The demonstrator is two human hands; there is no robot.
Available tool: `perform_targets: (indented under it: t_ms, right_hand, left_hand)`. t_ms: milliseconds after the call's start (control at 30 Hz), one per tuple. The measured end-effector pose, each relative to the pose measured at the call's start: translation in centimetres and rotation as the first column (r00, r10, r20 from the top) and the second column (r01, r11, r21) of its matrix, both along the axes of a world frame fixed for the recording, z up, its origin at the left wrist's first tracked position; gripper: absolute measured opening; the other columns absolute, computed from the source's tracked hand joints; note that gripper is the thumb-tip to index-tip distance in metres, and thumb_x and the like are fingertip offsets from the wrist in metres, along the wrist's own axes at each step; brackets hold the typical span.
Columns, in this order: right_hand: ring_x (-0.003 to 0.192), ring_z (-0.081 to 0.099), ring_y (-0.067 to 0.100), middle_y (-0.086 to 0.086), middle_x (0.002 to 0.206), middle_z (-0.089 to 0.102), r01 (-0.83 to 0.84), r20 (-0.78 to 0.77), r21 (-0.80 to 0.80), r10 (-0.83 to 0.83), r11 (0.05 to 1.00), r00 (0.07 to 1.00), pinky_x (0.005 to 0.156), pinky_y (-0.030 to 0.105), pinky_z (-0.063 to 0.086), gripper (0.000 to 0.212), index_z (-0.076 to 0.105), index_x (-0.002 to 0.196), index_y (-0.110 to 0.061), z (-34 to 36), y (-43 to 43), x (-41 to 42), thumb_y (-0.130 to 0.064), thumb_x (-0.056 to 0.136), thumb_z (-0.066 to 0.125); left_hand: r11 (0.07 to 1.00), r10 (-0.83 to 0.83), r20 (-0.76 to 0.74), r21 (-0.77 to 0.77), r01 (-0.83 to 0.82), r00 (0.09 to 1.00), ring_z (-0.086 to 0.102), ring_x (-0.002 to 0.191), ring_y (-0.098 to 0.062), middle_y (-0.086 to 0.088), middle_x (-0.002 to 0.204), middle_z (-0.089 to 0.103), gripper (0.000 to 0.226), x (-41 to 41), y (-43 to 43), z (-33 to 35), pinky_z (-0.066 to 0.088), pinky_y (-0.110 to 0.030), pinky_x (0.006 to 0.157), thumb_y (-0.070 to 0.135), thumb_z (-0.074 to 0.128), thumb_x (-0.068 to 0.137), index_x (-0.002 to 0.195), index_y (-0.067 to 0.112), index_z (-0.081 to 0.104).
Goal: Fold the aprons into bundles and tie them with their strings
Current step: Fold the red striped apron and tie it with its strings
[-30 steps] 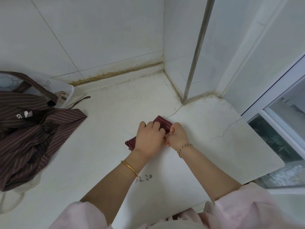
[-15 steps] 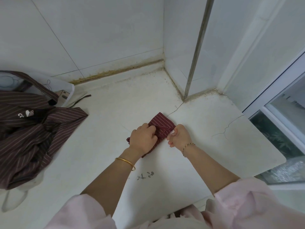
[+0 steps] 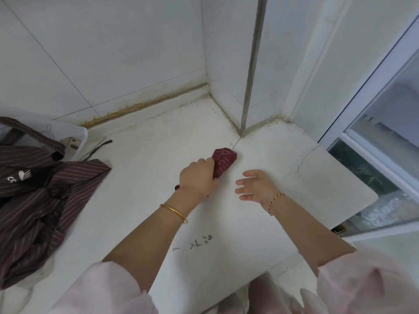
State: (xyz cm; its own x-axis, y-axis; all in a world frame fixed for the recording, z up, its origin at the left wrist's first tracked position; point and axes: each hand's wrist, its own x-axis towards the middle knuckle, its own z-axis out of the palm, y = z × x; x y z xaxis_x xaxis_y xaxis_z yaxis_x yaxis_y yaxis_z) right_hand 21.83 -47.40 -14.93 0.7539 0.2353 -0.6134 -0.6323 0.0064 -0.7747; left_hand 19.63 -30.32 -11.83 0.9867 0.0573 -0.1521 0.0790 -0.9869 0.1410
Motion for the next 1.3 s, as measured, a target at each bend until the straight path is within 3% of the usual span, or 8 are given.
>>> perform_targets:
  t_ms: [100,200,300,433,633,933,1133,1300]
  right_hand:
    - [0.095,0.06,0.028,0.012,0.108,0.059,-0.004,0.037,0.079,0.001,0.997,0.999,0.079,0.039,0.054,0.042,0.042,0.13,-0.007,1.2,-1.5,1.5,-0.011,0.091,0.059]
    - [0.112,0.059,0.029,0.014,0.123,0.061,-0.13,0.181,0.175,0.098,0.976,0.979,0.093,0.043,0.05,0.044,0.051,0.131,-0.008,4.1,-3.4,3.2,-0.029,0.092,0.058]
    - [0.114,0.058,0.033,0.018,0.127,0.059,-0.161,0.351,0.252,0.064,0.954,0.934,0.096,0.047,0.048,0.04,0.051,0.131,-0.006,7.7,-6.9,5.5,-0.026,0.095,0.052]
    - [0.105,0.063,0.031,0.016,0.121,0.062,-0.098,0.467,0.18,0.003,0.979,0.884,0.089,0.045,0.052,0.039,0.05,0.129,-0.008,13.1,-12.9,8.5,-0.024,0.094,0.054]
    - [0.096,0.066,0.025,0.013,0.112,0.067,-0.086,0.607,0.164,-0.032,0.983,0.794,0.086,0.04,0.055,0.036,0.055,0.123,-0.008,21.0,-21.0,13.3,-0.026,0.091,0.056]
    - [0.094,0.067,0.024,0.013,0.11,0.067,-0.16,0.675,0.265,-0.064,0.951,0.735,0.085,0.039,0.053,0.048,0.058,0.121,-0.007,30.3,-28.1,19.5,-0.036,0.082,0.059]
    - [0.097,0.065,0.025,0.012,0.113,0.065,-0.262,0.751,0.346,-0.098,0.901,0.653,0.088,0.04,0.052,0.041,0.056,0.122,-0.007,34.9,-28.3,22.5,-0.027,0.087,0.057]
    - [0.098,0.062,0.024,0.012,0.115,0.061,-0.256,0.85,0.318,-0.155,0.913,0.503,0.088,0.041,0.053,0.029,0.051,0.122,-0.009,40.4,-25.5,25.5,-0.021,0.095,0.052]
  left_hand:
    - [0.903,0.052,-0.029,-0.425,-0.06,0.998,0.055,0.079,-0.024,-0.002,0.082,0.053,0.018,1.6,-1.5,3.2,0.043,-0.033,0.065,0.026,0.054,0.087,0.091,0.011,0.045]
    - [0.576,0.043,-0.154,-0.804,-0.151,0.987,0.061,0.087,-0.02,-0.003,0.093,0.062,0.017,3.0,-4.4,6.4,0.051,-0.031,0.077,0.017,0.055,0.088,0.104,0.01,0.053]
    - [0.336,-0.051,-0.216,-0.923,-0.187,0.975,0.065,0.095,-0.018,-0.005,0.102,0.067,0.02,4.8,-7.0,9.8,0.053,-0.03,0.085,0.007,0.05,0.089,0.107,0.008,0.06]
    - [0.112,-0.078,-0.16,-0.982,-0.15,0.984,0.06,0.077,-0.017,-0.002,0.08,0.062,0.029,8.1,-11.2,15.5,0.052,-0.031,0.076,0.003,0.032,0.088,0.078,0.007,0.059]
    - [0.25,-0.062,0.083,-0.963,0.096,0.995,0.061,0.076,-0.018,-0.004,0.081,0.064,0.021,14.2,-19.2,23.7,0.054,-0.034,0.087,0.002,0.042,0.093,0.088,0.008,0.061]
    - [0.24,0.012,0.253,-0.94,0.243,0.967,0.059,0.068,-0.017,-0.007,0.074,0.057,0.021,20.7,-26.8,32.6,0.058,-0.026,0.071,-0.008,0.045,0.09,0.078,0.008,0.052]
    - [0.327,0.193,0.471,-0.858,0.396,0.861,0.058,0.059,-0.011,0.001,0.068,0.056,0.019,22.6,-28.6,38.0,0.052,-0.025,0.059,-0.002,0.044,0.09,0.08,0.013,0.045]
    - [0.3,0.13,0.648,-0.747,0.593,0.75,0.064,0.072,-0.017,-0.005,0.088,0.063,0.011,23.2,-25.7,42.4,0.059,-0.033,0.072,0.001,0.056,0.089,0.094,0.011,0.055]
